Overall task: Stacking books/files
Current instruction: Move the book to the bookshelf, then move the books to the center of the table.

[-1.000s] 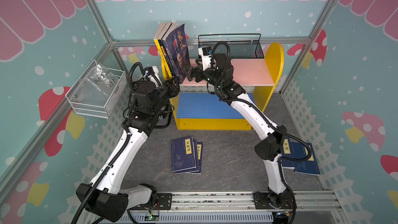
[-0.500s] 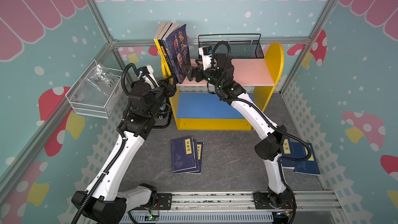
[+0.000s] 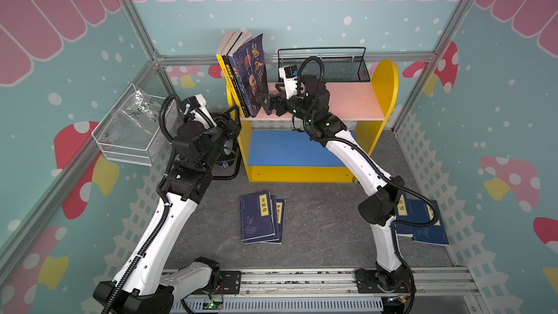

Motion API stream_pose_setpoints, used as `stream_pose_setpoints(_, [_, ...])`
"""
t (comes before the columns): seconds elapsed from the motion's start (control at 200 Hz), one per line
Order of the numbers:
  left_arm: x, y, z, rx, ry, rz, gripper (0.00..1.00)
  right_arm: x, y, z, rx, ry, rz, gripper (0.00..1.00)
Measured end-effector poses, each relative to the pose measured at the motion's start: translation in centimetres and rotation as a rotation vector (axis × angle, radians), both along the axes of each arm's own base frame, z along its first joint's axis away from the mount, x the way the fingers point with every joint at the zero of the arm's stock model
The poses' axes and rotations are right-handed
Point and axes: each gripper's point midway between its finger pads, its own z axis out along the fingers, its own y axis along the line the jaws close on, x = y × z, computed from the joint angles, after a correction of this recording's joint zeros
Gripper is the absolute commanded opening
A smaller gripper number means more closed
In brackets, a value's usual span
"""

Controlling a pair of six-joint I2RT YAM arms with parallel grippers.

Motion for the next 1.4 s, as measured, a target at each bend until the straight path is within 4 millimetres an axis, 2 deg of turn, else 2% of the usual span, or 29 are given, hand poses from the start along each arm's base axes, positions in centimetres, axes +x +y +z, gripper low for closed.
stream_pose_setpoints(0.13, [-0.3, 0.1, 0.1, -0.01, 0.002, 0.0, 0.56, -0.2, -0.8, -0.2, -0.018, 0.01, -0.021, 0.98])
stream_pose_setpoints(0.465, [-0.6, 0.2, -2.0, -0.05, 0.07, -0.001, 0.8, -1.8, -2.2, -0.5, -0.053, 0.026, -0.032, 0.98])
stream_pose_setpoints(0.725, [-2.8, 1.1, -3.6, -0.102, 0.116, 0.018, 0.99, -6.1, -5.4, -0.5, -0.07, 0.04, -0.035, 1.0])
stream_pose_setpoints(0.831, [-3.8, 1.6, -4.9, -0.123, 0.15, 0.033, 1.0, -7.6, -6.5, -0.3, -0.066, 0.039, -0.038, 1.0])
stream_pose_setpoints(0.926, [-4.7, 2.0, -6.3, -0.146, 0.187, 0.043, 1.0, -9.1, -7.6, -0.6, -0.062, 0.049, -0.036, 1.0])
stream_pose_setpoints(1.091, [-6.3, 2.8, -9.1, -0.177, 0.273, 0.077, 1.0, -11.9, -9.5, -2.5, -0.066, 0.087, -0.032, 0.99])
stream_pose_setpoints(1.291, [-8.1, 4.3, -14.3, -0.156, 0.472, 0.165, 1.0, -15.2, -12.1, -5.3, -0.036, 0.178, -0.051, 0.98])
stream_pose_setpoints(1.401, [-8.7, 4.4, -17.6, -0.139, 0.587, 0.183, 1.0, -17.1, -12.7, -7.3, -0.025, 0.239, -0.05, 0.98])
